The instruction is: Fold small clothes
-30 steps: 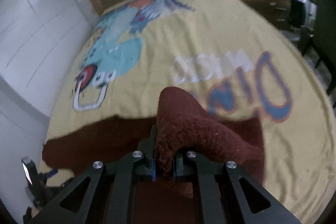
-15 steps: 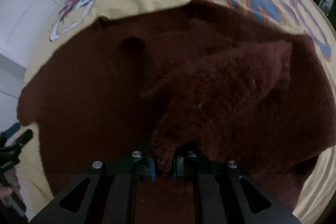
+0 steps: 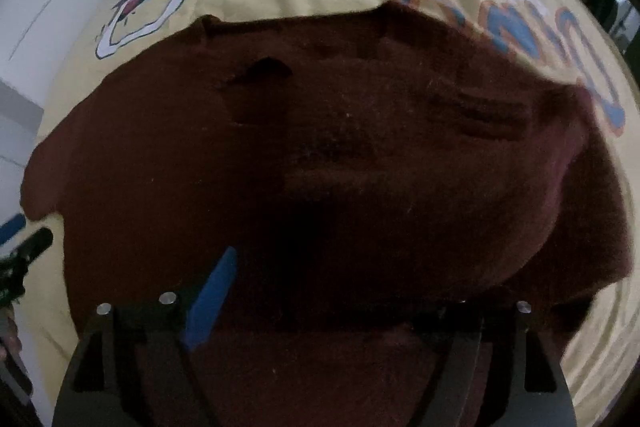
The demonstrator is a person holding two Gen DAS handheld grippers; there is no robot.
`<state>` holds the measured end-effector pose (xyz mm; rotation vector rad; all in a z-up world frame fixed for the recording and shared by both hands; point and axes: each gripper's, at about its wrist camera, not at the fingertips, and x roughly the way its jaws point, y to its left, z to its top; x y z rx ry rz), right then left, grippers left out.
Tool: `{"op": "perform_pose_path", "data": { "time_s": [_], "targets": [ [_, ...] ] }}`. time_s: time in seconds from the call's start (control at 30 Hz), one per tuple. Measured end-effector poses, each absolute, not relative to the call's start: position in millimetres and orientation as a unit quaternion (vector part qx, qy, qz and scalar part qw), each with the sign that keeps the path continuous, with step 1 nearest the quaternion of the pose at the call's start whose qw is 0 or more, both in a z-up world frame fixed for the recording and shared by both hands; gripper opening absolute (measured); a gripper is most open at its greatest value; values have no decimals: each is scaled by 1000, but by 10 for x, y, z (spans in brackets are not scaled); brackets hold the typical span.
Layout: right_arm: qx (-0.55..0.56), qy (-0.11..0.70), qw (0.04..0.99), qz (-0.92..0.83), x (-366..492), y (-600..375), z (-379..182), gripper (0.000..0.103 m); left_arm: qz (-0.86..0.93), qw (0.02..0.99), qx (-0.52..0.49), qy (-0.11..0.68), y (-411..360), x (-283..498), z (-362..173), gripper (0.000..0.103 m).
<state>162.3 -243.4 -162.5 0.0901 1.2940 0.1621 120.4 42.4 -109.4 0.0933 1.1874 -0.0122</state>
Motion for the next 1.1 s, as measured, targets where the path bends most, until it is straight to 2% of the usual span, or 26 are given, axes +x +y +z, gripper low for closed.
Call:
{"op": "perform_pose_path", "data": {
  "time_s": [0.13, 0.37, 0.67, 1.1],
  "targets": [
    [20, 611, 788, 67, 1462, -2575, -1555, 85, -8, 829, 46, 558, 404, 1200, -1065, 102],
    [53, 617, 785, 21, 990, -3274, -1615, 85, -32, 824, 79, 560, 178, 1175, -1129, 102],
    [95, 603, 789, -71, 720, -4193, -1690, 85, -151, 825, 145, 524, -928, 1295, -1022, 102],
    [120, 597, 790, -74, 637, -4478, -1767, 86, -265, 778, 276, 498, -2433, 1200, -1305, 102]
  ]
}}
